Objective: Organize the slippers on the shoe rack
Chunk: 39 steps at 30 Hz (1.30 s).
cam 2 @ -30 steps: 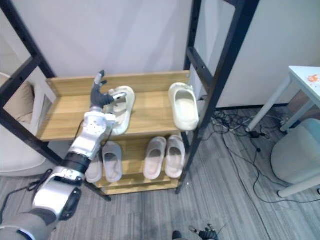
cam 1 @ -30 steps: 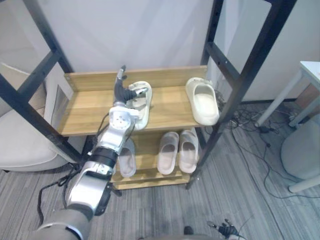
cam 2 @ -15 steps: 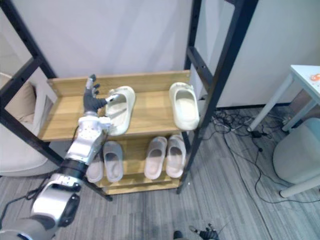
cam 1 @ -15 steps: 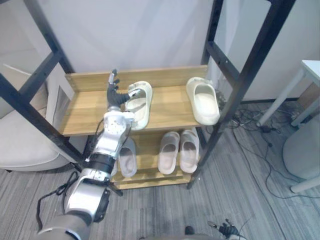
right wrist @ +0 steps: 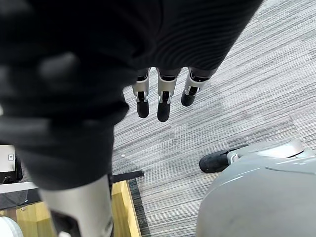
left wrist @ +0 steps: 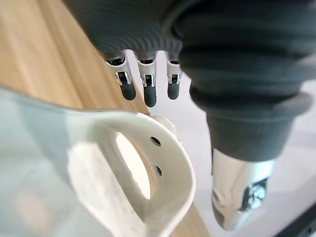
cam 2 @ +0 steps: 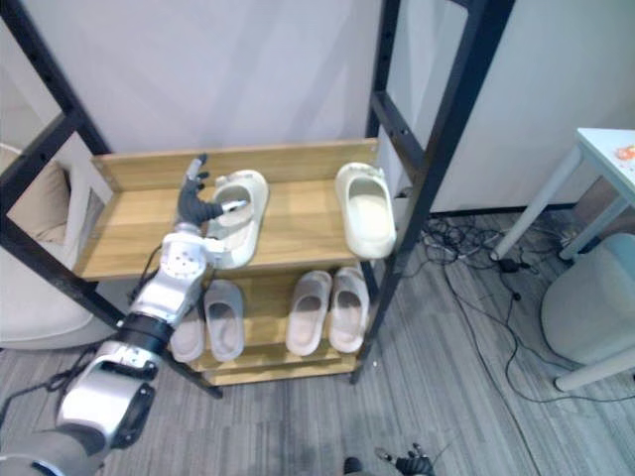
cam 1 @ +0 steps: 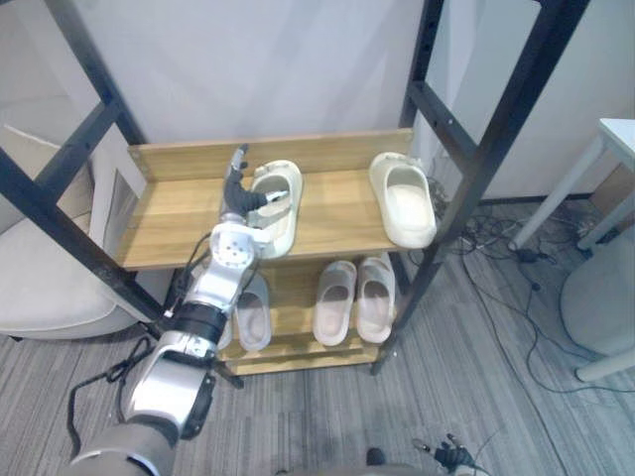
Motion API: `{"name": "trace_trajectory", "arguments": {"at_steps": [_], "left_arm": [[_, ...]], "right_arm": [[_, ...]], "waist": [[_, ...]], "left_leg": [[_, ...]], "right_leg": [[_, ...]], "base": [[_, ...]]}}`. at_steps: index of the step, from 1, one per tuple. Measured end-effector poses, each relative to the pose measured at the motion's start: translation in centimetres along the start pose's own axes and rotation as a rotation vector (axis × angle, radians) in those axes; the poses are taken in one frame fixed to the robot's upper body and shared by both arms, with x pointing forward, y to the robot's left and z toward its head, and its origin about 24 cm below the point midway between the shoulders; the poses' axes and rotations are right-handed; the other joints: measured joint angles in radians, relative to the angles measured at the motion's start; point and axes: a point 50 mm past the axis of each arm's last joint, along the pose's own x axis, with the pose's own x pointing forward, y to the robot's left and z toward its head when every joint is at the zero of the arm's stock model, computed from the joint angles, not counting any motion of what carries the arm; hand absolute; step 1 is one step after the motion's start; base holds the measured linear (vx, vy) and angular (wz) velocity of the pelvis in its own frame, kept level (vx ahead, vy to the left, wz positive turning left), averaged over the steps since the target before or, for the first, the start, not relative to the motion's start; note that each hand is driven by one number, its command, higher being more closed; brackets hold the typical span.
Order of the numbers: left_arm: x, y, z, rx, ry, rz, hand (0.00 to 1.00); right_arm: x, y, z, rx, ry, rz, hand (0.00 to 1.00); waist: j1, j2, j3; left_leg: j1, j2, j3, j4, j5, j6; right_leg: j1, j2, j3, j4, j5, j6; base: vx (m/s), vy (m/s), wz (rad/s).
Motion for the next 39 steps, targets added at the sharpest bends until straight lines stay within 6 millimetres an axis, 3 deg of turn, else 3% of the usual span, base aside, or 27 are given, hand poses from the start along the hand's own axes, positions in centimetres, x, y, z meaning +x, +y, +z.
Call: {"name": "trace_trajectory", "arguments": {"at_steps": [10,11,17,30,31,39], "left_arm": [[2.1,1.4,0.3,0.147,0.024,-0.04,0.0],[2.3,1.5,0.5,0.158,0.025,-0.051,1.0],[3.2,1.1,1.5,0.29,-0.007,-0.119,1.0],[3.9,2.7,1.8,0.337,-0.007,-0.079,1.0],[3.9,2.7,1.9,0.336,-0.01,-0.078,0.0],[3.2,2.0,0.4,0.334,0.036,-0.1,0.0]], "right_arm": [[0.0,-0.1,0.1,0.018,-0.002,0.009,0.0],[0.0,-0.3,0.0,0.032,0.002,-0.002,0.0],[0.0,-0.5,0.0,0.043,0.002,0.0,0.0],[0.1,-0.7,0.2,0.048,-0.003,-0.005,0.0],[0.1,-0.7,0.2,0.049,-0.003,-0.005,0.0],[0.1,-0.8,0.2,0.048,-0.004,-0.007,0.0]], "waist": [[-0.009,0.006,0.007],[-0.01,0.01,0.01],[-0.013,0.02,0.015],[-0.023,0.036,0.025],[-0.024,0.036,0.025],[-0.031,0.039,0.027]], "left_leg": [[-0.017,0.001,0.028,-0.002,0.0,0.0],[-0.017,0.001,0.029,-0.002,0.0,0.0],[-0.016,0.001,0.029,-0.001,0.0,0.0],[-0.017,0.001,0.041,-0.002,0.0,0.0],[-0.017,0.001,0.041,-0.002,0.0,0.0],[-0.016,0.0,0.035,-0.002,0.0,0.0]], "right_leg": [[-0.034,0.004,0.03,0.001,0.007,0.001],[-0.034,0.004,0.031,0.001,0.007,0.001],[-0.034,0.004,0.033,0.002,0.01,0.001],[-0.039,0.004,0.044,-0.003,0.014,0.001],[-0.039,0.004,0.044,-0.004,0.015,0.001],[-0.033,0.004,0.04,-0.01,0.019,0.0]], "base": [[0.0,-0.01,-0.08],[0.0,-0.026,-0.07],[-0.03,-0.021,-0.01],[-0.02,-0.03,-0.03],[0.0,0.0,0.0],[-0.03,-0.023,0.01]]}}
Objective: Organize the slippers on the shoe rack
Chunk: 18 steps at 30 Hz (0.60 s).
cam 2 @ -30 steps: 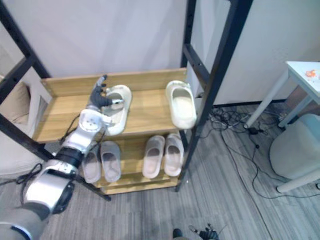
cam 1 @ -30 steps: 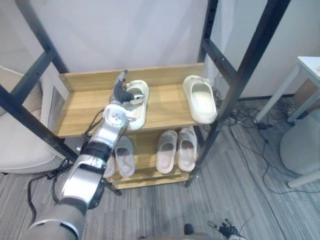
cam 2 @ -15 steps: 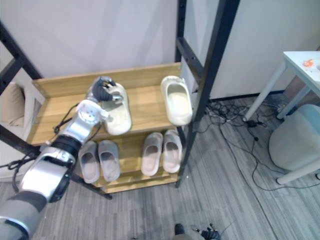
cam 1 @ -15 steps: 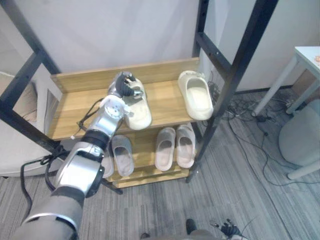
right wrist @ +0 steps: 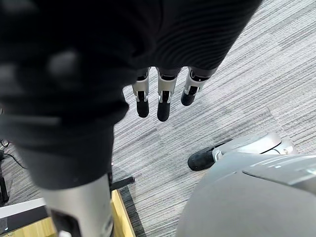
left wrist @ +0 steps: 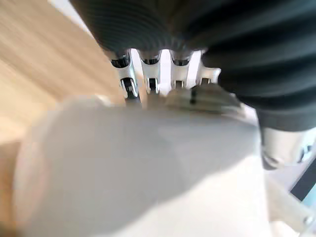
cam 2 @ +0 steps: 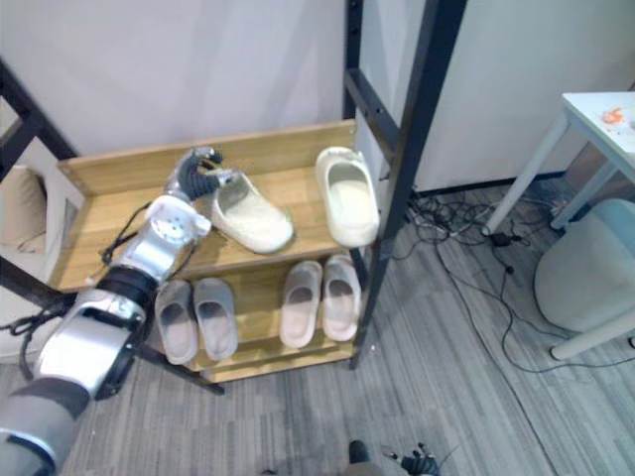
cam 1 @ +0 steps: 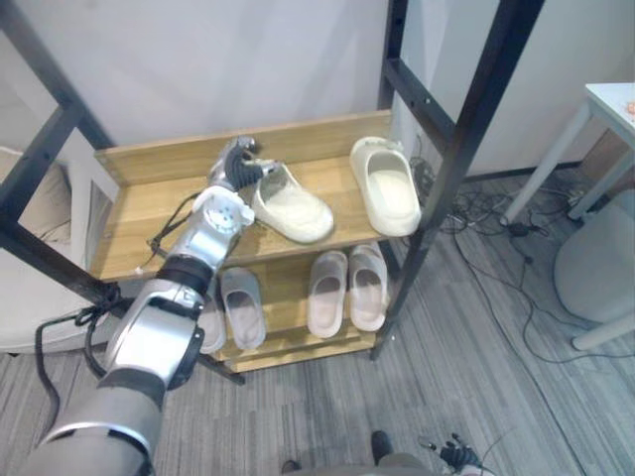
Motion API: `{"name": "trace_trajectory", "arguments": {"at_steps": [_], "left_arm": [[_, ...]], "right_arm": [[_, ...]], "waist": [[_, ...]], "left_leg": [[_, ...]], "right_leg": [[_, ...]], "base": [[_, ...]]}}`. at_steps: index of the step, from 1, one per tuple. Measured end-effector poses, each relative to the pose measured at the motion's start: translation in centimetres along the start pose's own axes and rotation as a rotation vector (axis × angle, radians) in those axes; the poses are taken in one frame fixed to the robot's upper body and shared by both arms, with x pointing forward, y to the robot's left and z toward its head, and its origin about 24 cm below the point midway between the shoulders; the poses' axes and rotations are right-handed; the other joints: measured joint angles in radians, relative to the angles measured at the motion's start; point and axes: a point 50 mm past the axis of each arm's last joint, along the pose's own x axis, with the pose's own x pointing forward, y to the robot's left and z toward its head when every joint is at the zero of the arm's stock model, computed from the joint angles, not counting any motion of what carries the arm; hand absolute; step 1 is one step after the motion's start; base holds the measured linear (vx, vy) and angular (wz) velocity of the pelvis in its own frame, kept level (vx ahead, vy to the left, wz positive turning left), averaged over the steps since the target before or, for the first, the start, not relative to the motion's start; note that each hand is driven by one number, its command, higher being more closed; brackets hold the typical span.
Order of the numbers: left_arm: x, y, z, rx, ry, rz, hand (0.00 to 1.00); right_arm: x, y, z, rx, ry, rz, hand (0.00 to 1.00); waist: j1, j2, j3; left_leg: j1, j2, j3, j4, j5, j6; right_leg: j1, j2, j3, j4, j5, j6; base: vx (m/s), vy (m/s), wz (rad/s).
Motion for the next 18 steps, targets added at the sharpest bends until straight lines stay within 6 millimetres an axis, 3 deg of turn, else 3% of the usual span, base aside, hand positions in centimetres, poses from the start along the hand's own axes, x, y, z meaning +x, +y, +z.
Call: {"name": "trace_trajectory", "arguments": {"at_steps": [18], "left_arm": [[-1.0,-1.3,-0.4,0.036,-0.018,-0.001,0.0]], "right_arm": [[0.0,0.0,0.0,-0.002,0.0,-0.004,0.0]], "waist": [[0.001,0.0,0.0]], "left_leg": [[0.0,-0.001,-0.012,0.001,0.001,0.001]], "right_leg": [[0.006,-0.001,-0.011,0.0,0.0,0.0]], "base": [[0.0,0.0,0.0]]}}
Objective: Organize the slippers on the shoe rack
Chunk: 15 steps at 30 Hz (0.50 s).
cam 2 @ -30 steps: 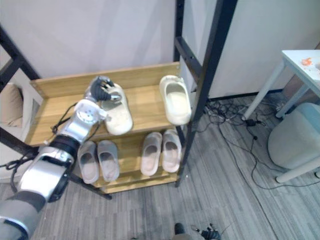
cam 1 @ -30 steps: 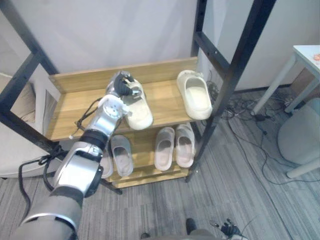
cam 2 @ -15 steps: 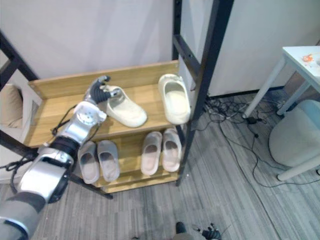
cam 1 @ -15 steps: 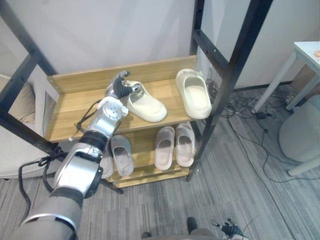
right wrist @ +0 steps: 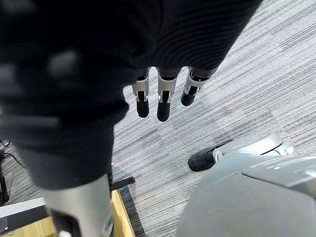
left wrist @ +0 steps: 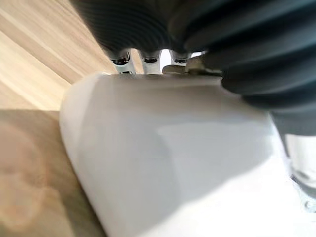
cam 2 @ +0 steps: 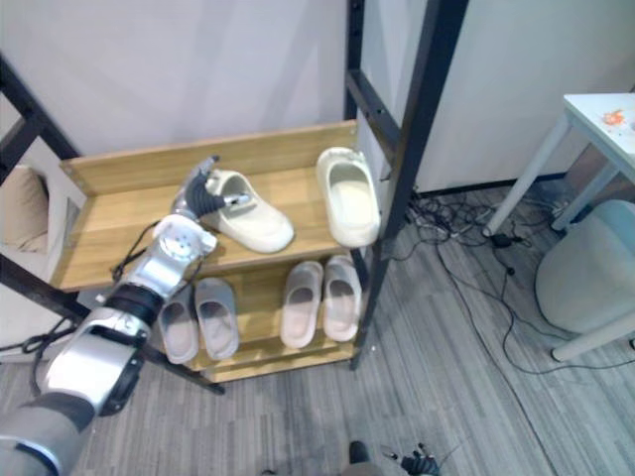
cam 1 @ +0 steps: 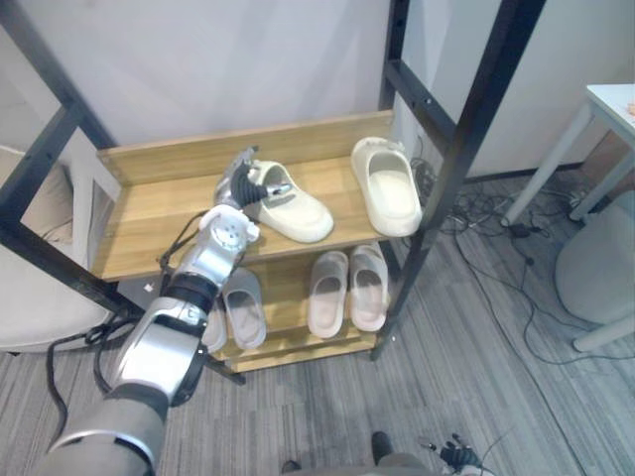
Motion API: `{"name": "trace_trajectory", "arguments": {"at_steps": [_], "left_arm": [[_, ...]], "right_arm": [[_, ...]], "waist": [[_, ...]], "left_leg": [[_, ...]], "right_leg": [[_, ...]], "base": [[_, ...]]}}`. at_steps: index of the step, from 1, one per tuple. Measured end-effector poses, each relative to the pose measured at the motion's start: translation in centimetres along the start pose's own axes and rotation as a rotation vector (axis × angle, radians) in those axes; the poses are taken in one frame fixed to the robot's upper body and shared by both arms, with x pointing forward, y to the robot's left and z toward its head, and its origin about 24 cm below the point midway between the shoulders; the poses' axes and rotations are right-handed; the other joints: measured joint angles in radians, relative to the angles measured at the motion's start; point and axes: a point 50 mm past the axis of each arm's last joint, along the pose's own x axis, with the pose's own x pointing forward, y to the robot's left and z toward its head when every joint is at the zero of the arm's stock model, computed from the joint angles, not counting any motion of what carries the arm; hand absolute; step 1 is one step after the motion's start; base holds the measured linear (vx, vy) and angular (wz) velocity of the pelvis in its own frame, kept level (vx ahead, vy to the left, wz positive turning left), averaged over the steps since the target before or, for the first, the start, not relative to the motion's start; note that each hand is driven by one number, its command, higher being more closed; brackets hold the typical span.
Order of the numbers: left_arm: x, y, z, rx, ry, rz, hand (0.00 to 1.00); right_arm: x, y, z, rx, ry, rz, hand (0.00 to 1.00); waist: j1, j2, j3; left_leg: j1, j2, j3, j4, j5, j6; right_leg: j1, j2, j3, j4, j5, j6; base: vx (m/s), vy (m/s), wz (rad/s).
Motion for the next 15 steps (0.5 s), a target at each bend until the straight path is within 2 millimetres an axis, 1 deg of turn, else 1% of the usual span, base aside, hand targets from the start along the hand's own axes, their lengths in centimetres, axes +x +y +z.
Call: {"name": "trace_trajectory", "arguments": {"at_steps": [11,15], "left_arm": [[-0.01,-0.01,-0.28,0.038,0.02,-0.008,0.0],[0.06,0.54,-0.75,0.023,0.055,0.02,0.0]], "right_arm": [[-0.01,0.03,-0.08,0.013,0.005,0.003,0.0],[-0.02,0.06,-0.14,0.033,0.009,0.007,0.0]], "waist": [[0.0,0.0,0.0],[0.003,-0.001,0.001]], "left_leg": [[0.003,0.0,-0.015,0.004,0.002,0.001],[0.002,0.0,-0.022,0.003,0.004,0.003]], "right_leg": [[0.015,-0.001,-0.014,0.0,0.0,0.0],[0.015,-0.002,-0.02,0.0,0.0,0.0]], "base": [[-0.01,-0.01,0.03],[-0.03,-0.023,0.04]]}}
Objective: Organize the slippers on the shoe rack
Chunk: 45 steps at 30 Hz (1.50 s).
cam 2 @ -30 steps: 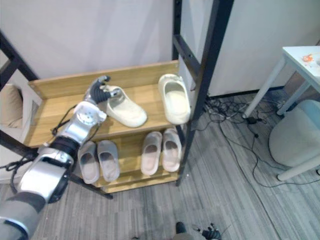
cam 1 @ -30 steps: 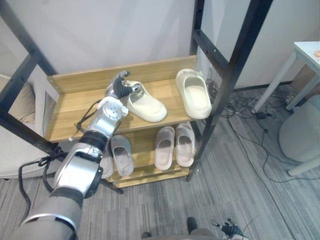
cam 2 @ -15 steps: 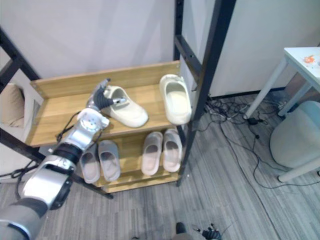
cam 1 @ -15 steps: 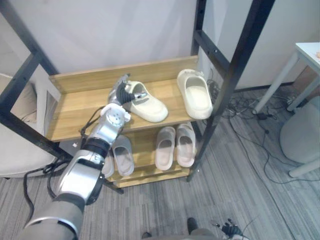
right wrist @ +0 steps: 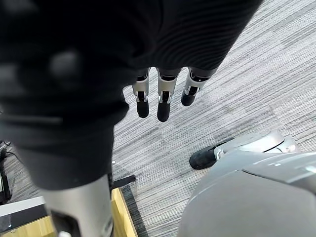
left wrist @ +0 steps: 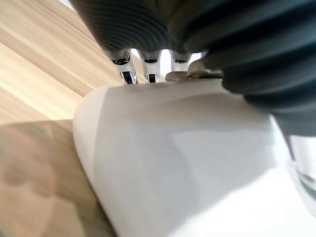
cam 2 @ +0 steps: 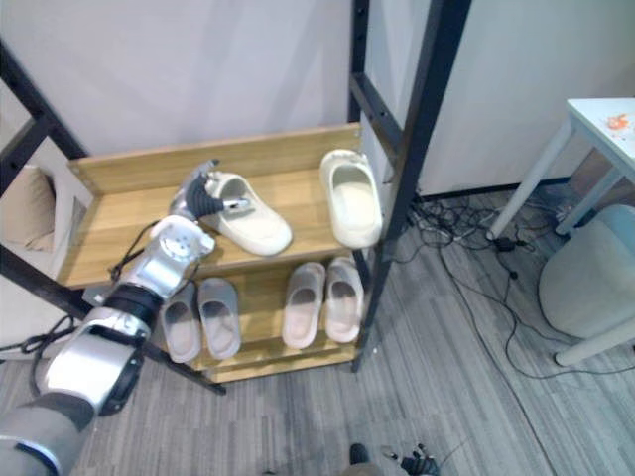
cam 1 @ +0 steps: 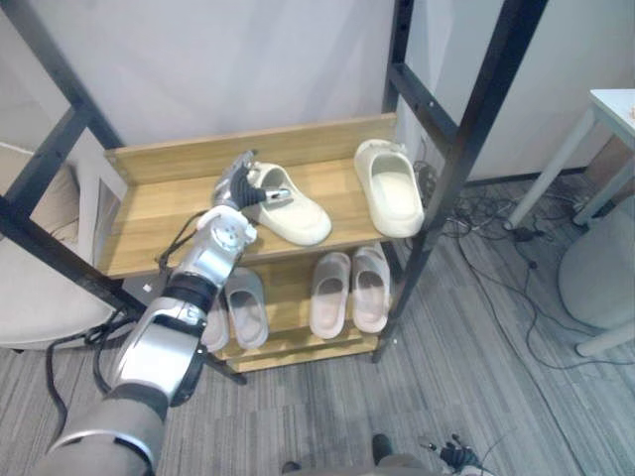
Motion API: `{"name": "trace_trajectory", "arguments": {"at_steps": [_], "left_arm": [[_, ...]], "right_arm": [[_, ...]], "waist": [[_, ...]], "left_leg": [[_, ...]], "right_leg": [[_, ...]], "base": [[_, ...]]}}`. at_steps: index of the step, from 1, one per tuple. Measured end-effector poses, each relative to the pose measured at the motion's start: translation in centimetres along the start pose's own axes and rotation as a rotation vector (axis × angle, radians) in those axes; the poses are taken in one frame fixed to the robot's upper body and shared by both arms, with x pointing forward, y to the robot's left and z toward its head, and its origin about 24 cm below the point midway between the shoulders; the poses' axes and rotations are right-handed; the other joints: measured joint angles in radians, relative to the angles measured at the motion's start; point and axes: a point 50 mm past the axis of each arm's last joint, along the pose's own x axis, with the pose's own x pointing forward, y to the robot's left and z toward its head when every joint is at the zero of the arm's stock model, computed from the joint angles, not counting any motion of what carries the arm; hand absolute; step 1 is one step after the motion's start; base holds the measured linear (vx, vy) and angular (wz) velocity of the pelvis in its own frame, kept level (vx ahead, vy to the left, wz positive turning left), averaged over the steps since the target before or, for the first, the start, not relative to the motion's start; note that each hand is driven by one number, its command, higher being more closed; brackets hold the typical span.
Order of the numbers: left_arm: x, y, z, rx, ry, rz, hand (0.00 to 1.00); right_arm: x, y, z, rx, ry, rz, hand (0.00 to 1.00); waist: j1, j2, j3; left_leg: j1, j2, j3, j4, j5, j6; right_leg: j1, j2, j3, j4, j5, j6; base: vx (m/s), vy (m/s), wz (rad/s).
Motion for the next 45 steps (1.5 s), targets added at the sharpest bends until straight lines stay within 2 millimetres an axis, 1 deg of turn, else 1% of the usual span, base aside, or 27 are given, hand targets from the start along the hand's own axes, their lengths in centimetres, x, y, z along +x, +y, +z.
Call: {"name": "trace_trajectory", "arguments": {"at_steps": [3,7,14,22,27,28,31,33,38,45], "left_arm": [[0.1,0.9,-0.3,-0.033,0.019,0.078,0.0],[-0.3,1.7,0.0,-0.064,0.003,0.158,0.0],[-0.7,2.1,0.2,-0.059,-0.021,0.193,0.0],[-0.9,1.9,0.3,-0.029,-0.034,0.195,0.0],[-0.9,1.3,0.3,-0.023,-0.018,0.18,0.0],[-0.9,1.2,0.2,-0.016,-0.014,0.176,1.0],[-0.8,0.5,0.1,0.014,0.004,0.152,1.0],[-0.5,0.3,0.1,0.038,0.011,0.137,1.0],[0.2,0.7,0.2,0.088,0.046,0.117,1.0],[0.6,1.1,-0.1,0.074,0.078,0.12,1.0]], "right_arm": [[0.0,0.1,0.0,-0.001,0.0,0.003,0.0],[0.0,0.2,0.0,-0.008,-0.002,0.007,0.0],[0.0,0.3,0.0,-0.018,-0.003,0.013,0.0],[0.0,0.5,0.1,-0.035,-0.005,0.021,0.0],[0.0,0.5,0.1,-0.034,-0.004,0.022,0.0],[0.0,0.6,0.1,-0.034,-0.004,0.022,0.0],[0.0,0.6,0.0,-0.031,-0.003,0.022,0.0],[0.0,0.6,0.0,-0.029,-0.002,0.023,0.0],[0.0,0.8,-0.1,-0.024,0.001,0.027,0.0],[0.0,0.9,-0.1,0.002,0.005,0.032,0.0]], "waist": [[0.003,-0.003,0.002],[0.009,-0.008,0.005],[0.02,-0.015,0.009],[0.021,-0.023,0.009],[0.021,-0.026,0.009],[0.02,-0.026,0.009],[0.019,-0.027,0.009],[0.019,-0.029,0.008],[0.013,-0.035,0.006],[0.005,-0.036,0.006]], "left_leg": [[0.0,0.0,-0.001,-0.002,0.001,0.001],[-0.001,0.0,-0.002,-0.003,0.001,0.001],[-0.001,-0.001,-0.003,-0.003,0.001,0.001],[-0.001,-0.001,-0.009,-0.003,0.003,0.003],[-0.001,-0.002,-0.014,-0.003,0.004,0.005],[-0.001,-0.002,-0.015,-0.003,0.004,0.004],[0.005,-0.002,-0.019,-0.003,0.005,0.005],[0.006,-0.002,-0.019,-0.003,0.007,0.004],[0.006,-0.002,-0.019,-0.004,0.008,0.004],[0.007,-0.001,-0.013,-0.007,0.008,0.004]], "right_leg": [[0.0,0.0,-0.001,0.0,0.0,0.0],[0.001,0.0,-0.003,0.0,0.0,0.0],[0.002,0.0,-0.004,0.0,0.0,0.0],[0.003,0.0,-0.01,0.0,0.0,0.0],[0.006,-0.002,-0.015,0.0,0.0,0.0],[0.007,-0.002,-0.016,0.0,0.0,0.0],[0.014,-0.002,-0.02,0.0,0.0,0.0],[0.015,-0.002,-0.02,0.0,0.0,0.0],[0.014,-0.002,-0.02,-0.003,0.0,0.0],[0.014,0.0,-0.014,-0.001,0.0,0.0]], "base": [[-0.02,-0.022,0.01],[0.0,0.0,0.0],[0.0,-0.004,0.0],[-0.03,-0.025,0.02],[-0.01,-0.013,0.02],[0.0,0.0,0.0],[0.0,0.0,0.04],[0.0,0.0,0.0],[0.0,0.0,0.0],[0.0,0.0,0.0]]}}
